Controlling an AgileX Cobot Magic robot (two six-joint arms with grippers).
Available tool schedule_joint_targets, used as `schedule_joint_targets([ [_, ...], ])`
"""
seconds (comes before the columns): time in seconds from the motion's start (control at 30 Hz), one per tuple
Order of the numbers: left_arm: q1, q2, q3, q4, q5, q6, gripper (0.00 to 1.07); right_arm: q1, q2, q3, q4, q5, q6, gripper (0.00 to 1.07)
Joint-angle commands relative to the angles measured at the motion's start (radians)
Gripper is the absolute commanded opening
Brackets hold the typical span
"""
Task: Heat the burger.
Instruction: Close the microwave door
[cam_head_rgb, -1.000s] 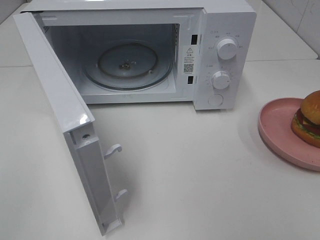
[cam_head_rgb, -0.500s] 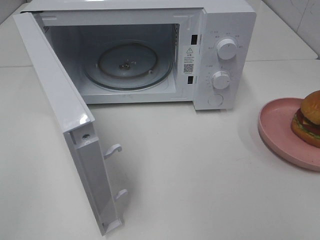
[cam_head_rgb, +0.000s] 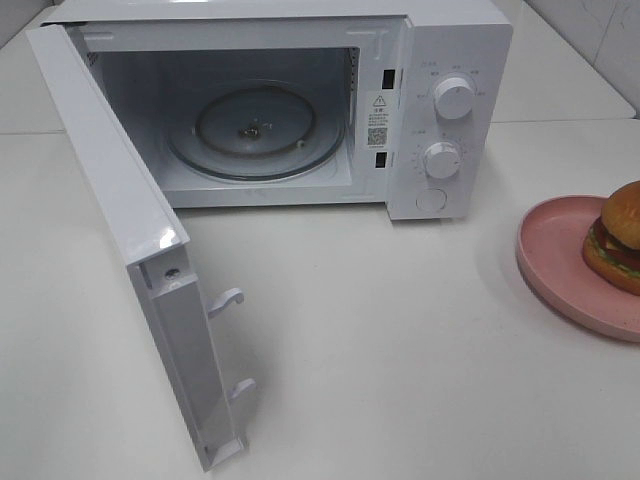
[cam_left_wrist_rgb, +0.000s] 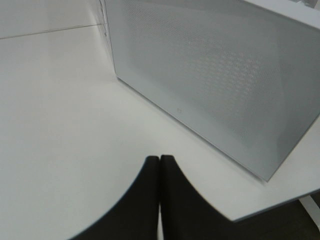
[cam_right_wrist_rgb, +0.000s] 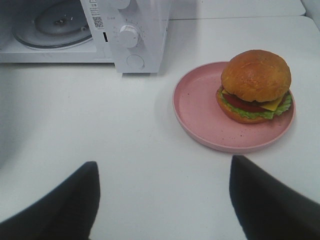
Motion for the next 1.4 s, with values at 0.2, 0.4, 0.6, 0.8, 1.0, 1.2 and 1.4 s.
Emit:
schedule_joint_targets([
  [0.2, 0.002, 0.171, -0.013, -0.022, -0.240, 0.046, 0.00, -0.005, -0.022, 0.003, -0.002, -0.018, -0.011, 0.67],
  [0.4, 0.002, 0.341, -0.013, -0.073, -0.328, 0.153, 0.00, -0.005, -0.022, 0.003, -0.002, -0.018, -0.011, 0.67],
  [0.6, 0.002, 0.491, -0.013, -0.155, -0.413, 0.238, 0.00, -0.005, -0.022, 0.003, -0.002, -0.018, -0.011, 0.67],
  [0.8, 0.002, 0.702, -0.013, -0.258, -0.506, 0.392, 0.00, -0.005, -0.022, 0.003, -0.002, -0.018, -0.011, 0.67],
  [1.0, 0.002, 0.890, -0.013, -0.380, -0.617, 0.513, 0.00, -0.005, -0.022, 0.003, -0.002, -0.018, -0.011, 0.67],
  [1.2, 0.002, 1.002, -0.013, -0.486, -0.688, 0.602, 0.00, -0.005, -0.022, 0.003, -0.002, -0.018, -0.011, 0.67],
  [1.4, -0.006, 1.106, -0.047, -0.568, -0.714, 0.708, 0.00, -0.005, -0.022, 0.003, -0.002, -0.018, -0.011, 0.67],
])
